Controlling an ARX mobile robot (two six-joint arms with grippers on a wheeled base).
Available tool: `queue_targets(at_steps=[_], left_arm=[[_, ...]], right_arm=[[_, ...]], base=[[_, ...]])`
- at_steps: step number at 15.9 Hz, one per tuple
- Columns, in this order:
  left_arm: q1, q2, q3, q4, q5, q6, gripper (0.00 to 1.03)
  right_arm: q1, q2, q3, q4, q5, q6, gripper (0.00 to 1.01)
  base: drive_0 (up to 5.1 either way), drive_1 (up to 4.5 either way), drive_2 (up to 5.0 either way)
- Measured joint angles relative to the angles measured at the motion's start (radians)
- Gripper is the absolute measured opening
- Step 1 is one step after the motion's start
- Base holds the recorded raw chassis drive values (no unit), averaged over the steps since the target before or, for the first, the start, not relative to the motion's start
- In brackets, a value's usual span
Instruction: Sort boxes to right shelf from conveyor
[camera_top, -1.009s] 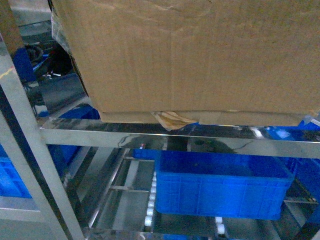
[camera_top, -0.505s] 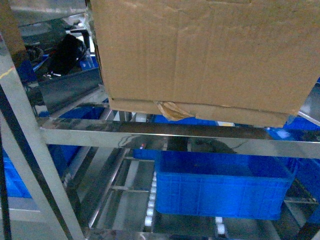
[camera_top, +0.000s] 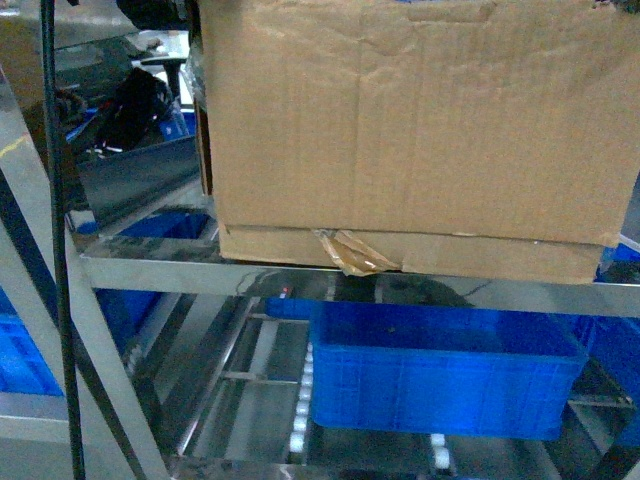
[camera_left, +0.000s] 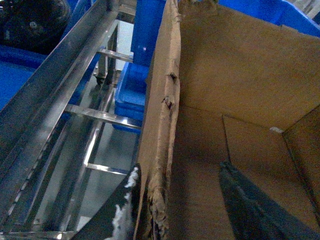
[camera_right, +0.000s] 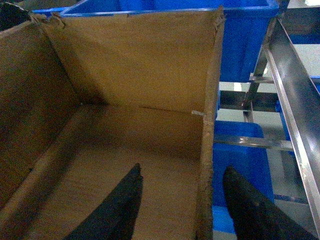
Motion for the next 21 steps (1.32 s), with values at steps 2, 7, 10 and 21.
queue_targets(at_steps=[2,7,10,21], left_arm=[[0.000,0.000,0.001,-0.003,0.002,-0.005,0.70],[0.000,-0.061,-0.105,0.214,-0.117,0.033,0.98],[-0.005,-0.127,-0.229,0.479,-0.170,0.114,0.98],[-0.042,-0.340,-0.527,0.629,-0.193,0.232,0.98]], right_arm=[[0.001,-0.002,0.003,-0.003,-0.005,0.000,0.65],[0.029,-0.035,-0.117,0.373,-0.055,-0.106,0.98],[0.048,-0.048,-0.216,0.639,-0.087,-0.170,0.98],[0.046,-0.284,-0.435,0.743,-0.093,-0.173,0.98]], base=[[0.0,0.00,0.0],[0.0,0.00,0.0],[0.0,0.00,0.0],[0.0,0.00,0.0]])
